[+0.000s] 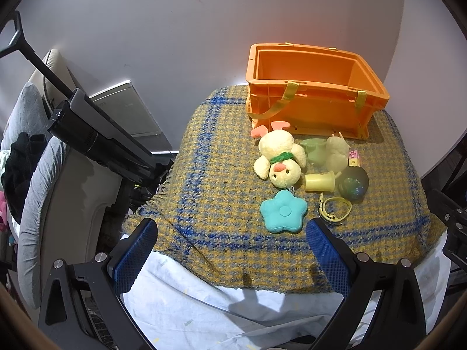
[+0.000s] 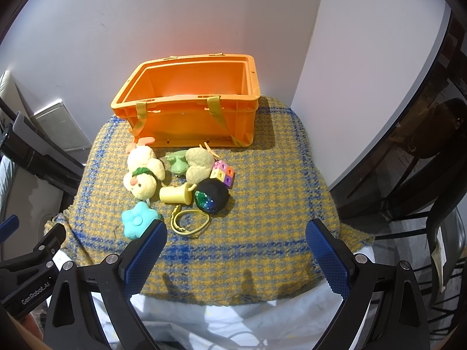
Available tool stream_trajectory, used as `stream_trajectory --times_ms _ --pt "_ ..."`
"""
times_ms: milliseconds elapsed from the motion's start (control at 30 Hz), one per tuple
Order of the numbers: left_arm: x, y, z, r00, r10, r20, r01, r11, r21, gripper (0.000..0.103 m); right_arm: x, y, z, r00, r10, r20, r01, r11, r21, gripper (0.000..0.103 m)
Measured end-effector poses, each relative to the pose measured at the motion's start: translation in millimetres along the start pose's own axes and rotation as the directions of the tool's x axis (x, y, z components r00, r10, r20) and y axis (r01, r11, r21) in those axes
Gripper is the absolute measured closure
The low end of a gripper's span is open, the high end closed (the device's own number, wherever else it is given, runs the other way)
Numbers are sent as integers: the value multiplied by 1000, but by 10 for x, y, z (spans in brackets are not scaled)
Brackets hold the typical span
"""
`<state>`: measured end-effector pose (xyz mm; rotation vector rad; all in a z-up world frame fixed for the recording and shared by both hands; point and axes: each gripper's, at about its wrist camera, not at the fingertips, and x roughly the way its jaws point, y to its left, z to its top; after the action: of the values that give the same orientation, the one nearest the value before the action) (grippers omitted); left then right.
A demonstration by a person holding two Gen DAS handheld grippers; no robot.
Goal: Organize objects
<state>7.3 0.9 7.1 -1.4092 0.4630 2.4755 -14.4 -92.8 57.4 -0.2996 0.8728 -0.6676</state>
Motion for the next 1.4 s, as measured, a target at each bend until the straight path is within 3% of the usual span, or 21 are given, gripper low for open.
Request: stream_trajectory --times_ms 567,1067,1133,1400 --pt "207 -55 -16 998 -64 0 64 997 39 0 227 26 -22 1000 -7 -21 8 1000 23 7" --pt "885 -374 -33 994 -107 20 104 987 121 0 1064 24 -69 997 -12 -72 14 999 31 7" --pt "1021 -408 -37 993 -118 5 117 985 128 0 1154 52 -51 978 -122 -166 146 980 138 7" --pt "1327 -474 -67 990 -139 -31 142 979 148 0 1489 113 -15 975 -127 -183 150 982 118 7"
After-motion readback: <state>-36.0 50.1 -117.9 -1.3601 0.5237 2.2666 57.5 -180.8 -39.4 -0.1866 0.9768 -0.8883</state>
